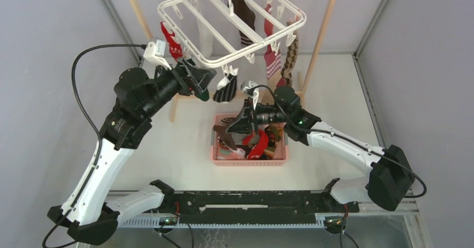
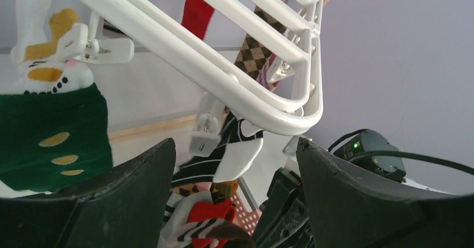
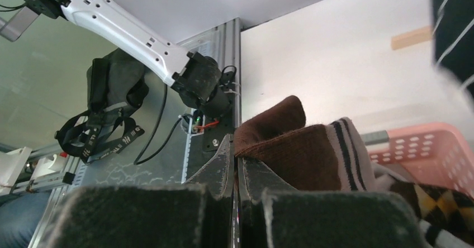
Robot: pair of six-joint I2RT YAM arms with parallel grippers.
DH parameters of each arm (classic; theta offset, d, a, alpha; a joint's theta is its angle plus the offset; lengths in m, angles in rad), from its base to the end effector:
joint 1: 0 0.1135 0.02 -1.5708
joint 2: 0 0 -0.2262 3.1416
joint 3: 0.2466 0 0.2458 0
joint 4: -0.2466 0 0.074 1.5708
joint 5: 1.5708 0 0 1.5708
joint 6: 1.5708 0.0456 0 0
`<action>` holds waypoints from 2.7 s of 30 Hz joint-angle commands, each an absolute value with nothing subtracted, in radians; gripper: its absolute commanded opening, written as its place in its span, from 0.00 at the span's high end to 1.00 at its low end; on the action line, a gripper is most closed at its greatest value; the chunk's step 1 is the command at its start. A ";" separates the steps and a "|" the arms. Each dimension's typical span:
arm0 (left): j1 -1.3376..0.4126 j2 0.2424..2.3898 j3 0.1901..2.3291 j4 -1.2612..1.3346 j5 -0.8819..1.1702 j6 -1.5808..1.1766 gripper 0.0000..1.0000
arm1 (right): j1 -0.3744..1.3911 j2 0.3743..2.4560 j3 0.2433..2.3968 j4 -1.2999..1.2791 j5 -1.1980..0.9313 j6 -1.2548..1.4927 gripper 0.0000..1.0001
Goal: Remove the socks clipped to the hanger
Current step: Remove the sock from the hanger, then place the sock in the bin.
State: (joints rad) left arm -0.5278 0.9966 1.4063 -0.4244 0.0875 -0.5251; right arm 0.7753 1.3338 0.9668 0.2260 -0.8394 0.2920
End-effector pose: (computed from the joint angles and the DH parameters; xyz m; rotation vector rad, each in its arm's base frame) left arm 0.1805 -0.1099 0.4517 0.0737 1.6559 -0.8827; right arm 0.2007 0.2442 0.2892 -1.0946 1.5622 1.4688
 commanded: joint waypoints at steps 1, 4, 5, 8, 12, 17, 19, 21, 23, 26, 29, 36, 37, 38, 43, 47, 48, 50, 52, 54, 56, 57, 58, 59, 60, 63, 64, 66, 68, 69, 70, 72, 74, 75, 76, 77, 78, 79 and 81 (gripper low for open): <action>-0.523 0.972 1.363 -0.376 0.131 -0.543 0.17 | 0.737 1.266 0.937 0.232 -0.824 0.268 1.00; -0.523 0.962 1.341 -0.367 0.143 -0.557 0.17 | 0.710 1.239 0.918 0.216 -0.809 0.262 1.00; -0.524 0.958 1.327 -0.364 0.146 -0.560 0.17 | 0.700 1.229 0.909 0.214 -0.803 0.264 1.00; -0.524 0.946 1.297 -0.354 0.149 -0.569 0.17 | 0.671 1.202 0.896 0.197 -0.785 0.266 1.00; -0.529 0.930 1.256 -0.345 0.153 -0.575 0.17 | 0.649 1.175 0.879 0.167 -0.766 0.254 1.00; -0.538 0.913 1.210 -0.330 0.153 -0.581 0.17 | 0.634 1.158 0.865 0.113 -0.699 0.236 1.00; -0.541 0.910 1.193 -0.326 0.153 -0.584 0.17 | 0.627 1.155 0.860 0.093 -0.673 0.232 1.00; -0.546 0.908 1.171 -0.321 0.151 -0.586 0.17 | 0.620 1.150 0.848 0.085 -0.659 0.232 1.00; -0.550 0.900 1.151 -0.314 0.147 -0.587 0.17 | 0.615 1.144 0.835 0.082 -0.647 0.235 1.00; -0.559 0.894 1.125 -0.311 0.139 -0.590 0.17 | 0.611 1.133 0.818 0.056 -0.611 0.235 1.00; -0.567 0.889 1.101 -0.305 0.134 -0.590 0.17 | 0.607 1.123 0.796 0.039 -0.578 0.234 1.00; -0.596 0.889 1.059 -0.295 0.118 -0.594 0.17 | 0.596 1.106 0.733 0.025 -0.526 0.242 1.00; -0.599 0.888 1.053 -0.294 0.117 -0.594 0.17 | 0.594 1.103 0.726 0.021 -0.519 0.242 1.00; -0.602 0.886 1.047 -0.293 0.114 -0.594 0.17 | 0.593 1.099 0.718 0.019 -0.512 0.244 1.00; -0.615 0.876 1.010 -0.289 0.098 -0.596 0.17 | 0.585 1.091 0.675 0.012 -0.496 0.251 1.00; -0.629 0.874 0.984 -0.290 0.084 -0.595 0.17 | 0.581 1.087 0.645 0.021 -0.481 0.267 1.00; -0.633 0.874 0.977 -0.291 0.081 -0.597 0.18 | 0.581 1.087 0.639 0.023 -0.477 0.271 1.00; -0.643 0.872 0.963 -0.290 0.072 -0.597 0.18 | 0.580 1.089 0.630 0.026 -0.469 0.277 1.00; -0.653 0.869 0.950 -0.290 0.063 -0.597 0.18 | 0.579 1.093 0.623 0.025 -0.457 0.281 1.00; -0.661 0.867 0.934 -0.289 0.055 -0.599 0.18 | 0.577 1.098 0.619 0.021 -0.446 0.285 1.00; -0.670 0.866 0.918 -0.288 0.047 -0.601 0.18 | 0.574 1.106 0.615 0.019 -0.432 0.293 1.00; -0.673 0.865 0.911 -0.288 0.043 -0.601 0.18 | 0.573 1.110 0.612 0.016 -0.425 0.297 1.00; -0.676 0.865 0.903 -0.284 0.042 -0.603 0.18 | 0.571 1.115 0.611 0.015 -0.419 0.302 1.00; -0.679 0.865 0.894 -0.279 0.041 -0.605 0.18 | 0.568 1.119 0.608 0.015 -0.413 0.307 1.00; -0.682 0.864 0.885 -0.276 0.039 -0.608 0.18 | 0.566 1.123 0.605 0.017 -0.405 0.312 1.00; -0.691 0.867 0.858 -0.259 0.035 -0.616 0.18 | 0.559 1.134 0.598 0.007 -0.370 0.332 1.00; -0.696 0.869 0.845 -0.250 0.032 -0.619 0.18 | 0.557 1.140 0.596 0.005 -0.353 0.338 1.00; -0.700 0.878 0.827 -0.240 0.028 -0.623 0.18 | 0.555 1.151 0.589 0.005 -0.327 0.347 1.00; -0.704 0.890 0.816 -0.239 0.019 -0.623 0.18 | 0.555 1.166 0.583 0.005 -0.319 0.355 1.00; -0.704 0.892 0.809 -0.236 0.017 -0.621 0.18 | 0.555 1.174 0.581 0.005 -0.313 0.360 1.00; -0.706 0.894 0.801 -0.232 0.012 -0.622 0.18 | 0.555 1.183 0.579 0.005 -0.307 0.364 1.00; -0.706 0.899 0.787 -0.224 0.004 -0.624 0.18 | 0.554 1.196 0.574 0.005 -0.296 0.374 1.00; -0.707 0.909 0.776 -0.213 0.004 -0.627 0.18 | 0.554 1.210 0.571 0.005 -0.289 0.382 1.00; -0.707 0.915 0.771 -0.208 0.004 -0.628 0.18 | 0.555 1.218 0.571 0.005 -0.287 0.385 0.99; -0.707 0.923 0.767 -0.203 0.005 -0.629 0.18 | 0.554 1.224 0.571 0.005 -0.287 0.386 0.96; -0.707 0.928 0.765 -0.198 0.006 -0.629 0.18 | 0.555 1.228 0.571 0.005 -0.286 0.387 0.93; -0.708 0.932 0.763 -0.195 0.004 -0.629 0.18 | 0.555 1.228 0.571 0.005 -0.284 0.388 0.84; -0.708 0.936 0.762 -0.195 0.003 -0.628 0.18 | 0.554 1.221 0.571 0.005 -0.283 0.386 0.80; -0.707 0.939 0.762 -0.194 0.003 -0.626 0.17 | 0.554 1.201 0.574 -0.020 -0.275 0.381 0.71</action>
